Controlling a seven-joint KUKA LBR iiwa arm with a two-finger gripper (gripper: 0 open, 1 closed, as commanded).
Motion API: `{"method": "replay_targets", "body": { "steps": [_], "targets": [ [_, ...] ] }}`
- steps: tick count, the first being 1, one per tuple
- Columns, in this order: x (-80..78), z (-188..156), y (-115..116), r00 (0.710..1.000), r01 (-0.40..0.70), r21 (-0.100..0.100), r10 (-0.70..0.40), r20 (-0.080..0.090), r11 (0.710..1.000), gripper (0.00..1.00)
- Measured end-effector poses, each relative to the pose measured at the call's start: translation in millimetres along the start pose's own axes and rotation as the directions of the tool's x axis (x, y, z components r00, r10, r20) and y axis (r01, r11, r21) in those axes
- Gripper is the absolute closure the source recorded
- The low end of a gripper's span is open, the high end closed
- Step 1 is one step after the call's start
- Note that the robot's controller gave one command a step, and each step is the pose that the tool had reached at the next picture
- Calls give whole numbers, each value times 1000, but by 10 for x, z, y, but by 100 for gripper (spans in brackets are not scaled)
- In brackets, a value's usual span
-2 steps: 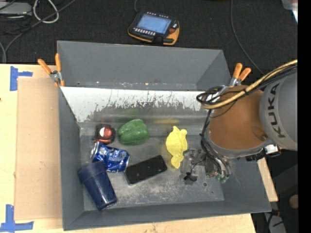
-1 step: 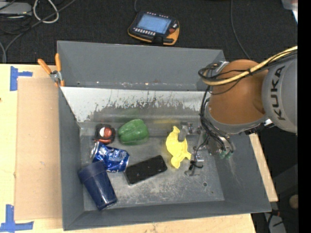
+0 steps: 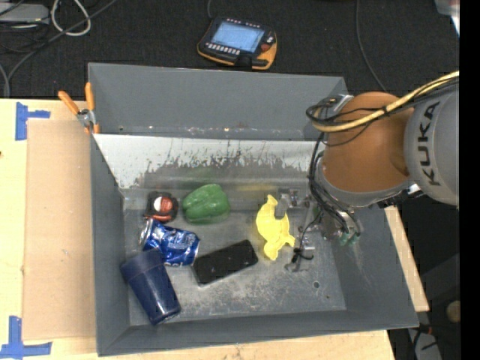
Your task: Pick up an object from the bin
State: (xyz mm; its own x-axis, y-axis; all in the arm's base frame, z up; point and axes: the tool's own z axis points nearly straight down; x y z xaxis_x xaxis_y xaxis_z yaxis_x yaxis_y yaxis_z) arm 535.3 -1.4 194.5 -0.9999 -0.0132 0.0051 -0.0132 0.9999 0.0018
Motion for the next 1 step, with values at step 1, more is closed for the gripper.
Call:
{"method": "replay_targets", "body": {
  "steps": [1],
  "targets": [
    [-56, 395, 67, 998, -65, -1, 65, -3, 998, 0]
  ]
}}
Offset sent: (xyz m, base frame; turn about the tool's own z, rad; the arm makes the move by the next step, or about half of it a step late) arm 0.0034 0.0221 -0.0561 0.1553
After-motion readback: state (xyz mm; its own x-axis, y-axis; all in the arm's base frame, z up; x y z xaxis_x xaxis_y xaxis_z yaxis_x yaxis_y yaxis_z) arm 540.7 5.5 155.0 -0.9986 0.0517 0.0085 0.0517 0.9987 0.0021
